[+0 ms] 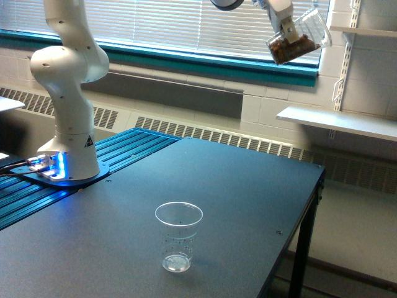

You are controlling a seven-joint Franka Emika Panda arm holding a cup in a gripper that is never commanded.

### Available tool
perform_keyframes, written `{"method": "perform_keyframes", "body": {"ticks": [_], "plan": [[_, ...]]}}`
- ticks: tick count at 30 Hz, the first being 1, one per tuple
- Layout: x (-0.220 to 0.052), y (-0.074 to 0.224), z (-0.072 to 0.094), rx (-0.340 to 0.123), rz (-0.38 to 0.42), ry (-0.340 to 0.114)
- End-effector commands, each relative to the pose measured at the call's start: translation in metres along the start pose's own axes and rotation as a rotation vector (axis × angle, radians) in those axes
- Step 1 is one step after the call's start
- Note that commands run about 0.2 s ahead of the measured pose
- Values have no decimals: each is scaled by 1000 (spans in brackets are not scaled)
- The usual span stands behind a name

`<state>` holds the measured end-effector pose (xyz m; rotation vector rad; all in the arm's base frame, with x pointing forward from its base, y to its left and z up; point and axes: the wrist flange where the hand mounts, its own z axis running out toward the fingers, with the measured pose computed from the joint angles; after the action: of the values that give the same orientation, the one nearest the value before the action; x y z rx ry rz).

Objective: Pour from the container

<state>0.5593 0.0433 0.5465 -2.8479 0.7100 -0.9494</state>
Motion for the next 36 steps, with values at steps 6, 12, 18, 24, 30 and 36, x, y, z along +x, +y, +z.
{"method": "perform_keyframes", "body": {"ticks": [6,12,18,24,30,36], "plan": [[-5,-8,-2,16,-8,2],[-5,1,1,15,4,16],[-4,20,6,8,25,16],[-5,45,14,-9,40,15],[-6,73,22,-43,61,12],[-11,101,30,-90,75,16]]}}
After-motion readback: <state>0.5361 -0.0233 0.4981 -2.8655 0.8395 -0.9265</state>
